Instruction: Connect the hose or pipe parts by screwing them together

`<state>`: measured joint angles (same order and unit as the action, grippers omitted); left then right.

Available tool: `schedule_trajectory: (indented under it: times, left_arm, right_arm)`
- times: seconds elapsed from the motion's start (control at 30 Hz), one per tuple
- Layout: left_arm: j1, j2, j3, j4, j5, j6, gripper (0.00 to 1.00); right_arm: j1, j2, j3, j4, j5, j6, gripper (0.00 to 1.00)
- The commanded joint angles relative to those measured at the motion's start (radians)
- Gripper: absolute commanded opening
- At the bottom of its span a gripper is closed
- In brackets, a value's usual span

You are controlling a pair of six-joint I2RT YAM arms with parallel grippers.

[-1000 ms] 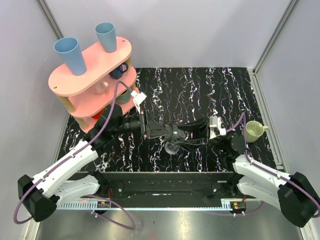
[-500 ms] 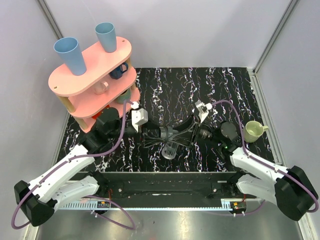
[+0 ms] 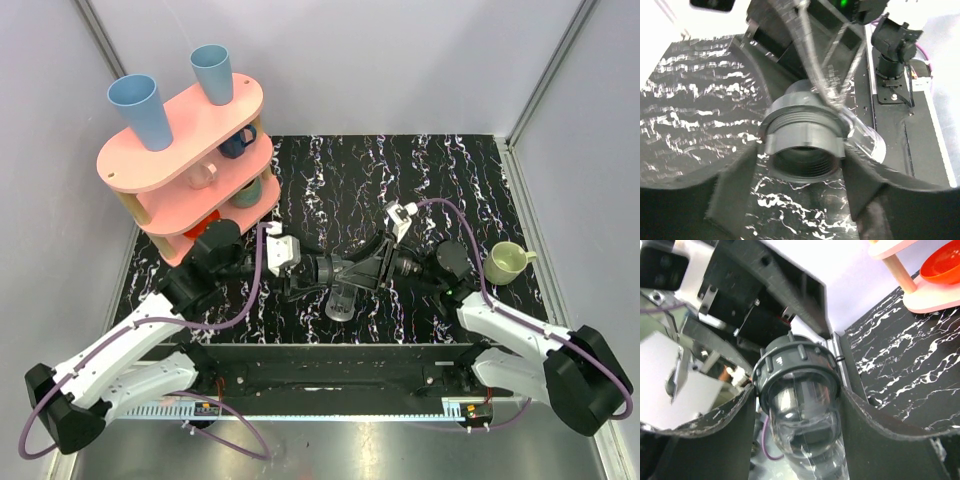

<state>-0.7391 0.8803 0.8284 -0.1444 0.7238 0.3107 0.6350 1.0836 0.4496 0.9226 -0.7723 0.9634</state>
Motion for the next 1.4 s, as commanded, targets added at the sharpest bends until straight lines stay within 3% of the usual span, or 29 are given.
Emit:
schedule_trajectory:
  times: [0.0,0.1,0.27,0.5,0.67,0.83,0.93,1.2,1.37]
  left_arm:
    - [-0.002,-0.018,-0.006,-0.014,-0.161,-0.109,0.77]
    - [0.000,-0.064,0.001,-0.055,-0.194,-0.224,0.88]
    - [0.000,-0.145,0.034,-0.156,-0.241,-0.413,0.96]
    - [0.001,-0.208,0.052,-0.152,-0.327,-0.703,0.96]
    - [0.010,-0.155,0.106,-0.115,-0.253,-0.975,0.96]
    - [0.032,-0.051,0.098,-0.020,-0.144,-1.241,0.96]
    - [0.049,-0.008,0.043,0.133,-0.063,-1.405,0.93]
    - [0.072,0.037,0.000,0.219,-0.069,-1.463,0.92]
    - [0.072,0.060,-0.040,0.334,-0.034,-1.532,0.83]
  right_arm:
    - [0.025,-0.068,0.070,0.004,-0.007,-0.148,0.00]
    - [0.025,-0.114,0.101,-0.135,0.031,-0.295,0.00]
    - [0.023,-0.175,0.141,-0.268,0.077,-0.538,0.00]
    - [0.023,-0.254,0.034,-0.084,0.116,-0.810,0.00]
    - [0.032,-0.290,-0.025,-0.041,0.100,-1.055,0.00]
    - [0.054,-0.277,-0.083,0.093,0.100,-1.078,0.00]
    - [0.072,-0.286,-0.080,0.073,0.108,-1.111,0.00]
    - [0.123,-0.340,-0.046,-0.073,0.126,-1.197,0.00]
    - [0.127,-0.334,-0.048,-0.057,0.139,-1.184,0.00]
